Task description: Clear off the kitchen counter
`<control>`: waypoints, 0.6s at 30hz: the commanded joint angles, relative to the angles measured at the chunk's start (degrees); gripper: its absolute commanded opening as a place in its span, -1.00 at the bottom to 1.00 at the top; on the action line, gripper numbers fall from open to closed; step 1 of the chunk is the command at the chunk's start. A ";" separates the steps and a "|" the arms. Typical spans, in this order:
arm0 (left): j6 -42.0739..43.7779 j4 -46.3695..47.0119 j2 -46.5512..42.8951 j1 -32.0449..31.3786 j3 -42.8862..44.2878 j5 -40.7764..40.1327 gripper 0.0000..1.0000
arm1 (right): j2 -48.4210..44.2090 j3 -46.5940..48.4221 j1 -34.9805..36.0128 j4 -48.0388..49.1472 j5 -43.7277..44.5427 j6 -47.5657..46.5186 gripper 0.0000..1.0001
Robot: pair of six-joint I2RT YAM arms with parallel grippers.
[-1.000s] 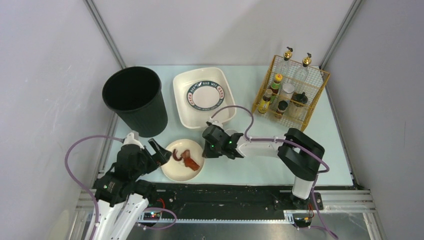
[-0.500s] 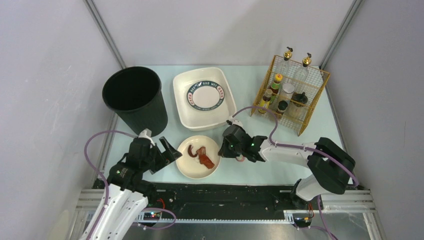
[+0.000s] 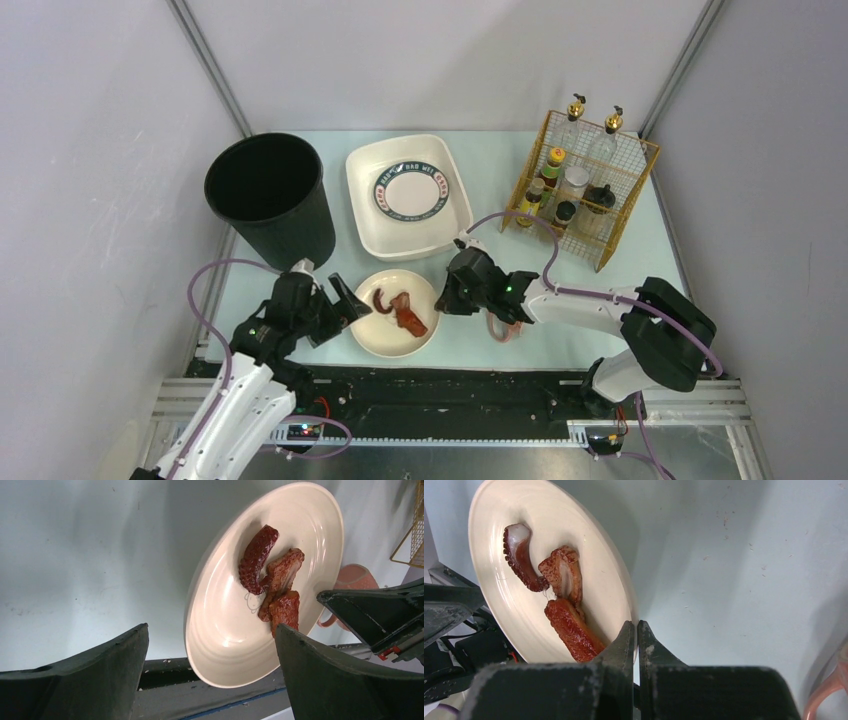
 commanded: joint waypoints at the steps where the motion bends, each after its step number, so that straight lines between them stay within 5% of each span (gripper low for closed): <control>1: -1.71 4.01 0.79 -0.31 -0.70 1.12 0.96 | -2.75 0.14 -0.70 4.34 -1.58 1.43 -1.00; 11: -3.29 7.54 1.89 -0.55 -3.32 1.77 0.76 | -8.88 0.14 -1.77 2.83 -5.75 0.69 -1.00; 18: -4.20 9.26 1.35 -0.56 -3.45 2.69 0.22 | -11.80 0.14 -1.94 0.84 -5.21 -0.16 -1.00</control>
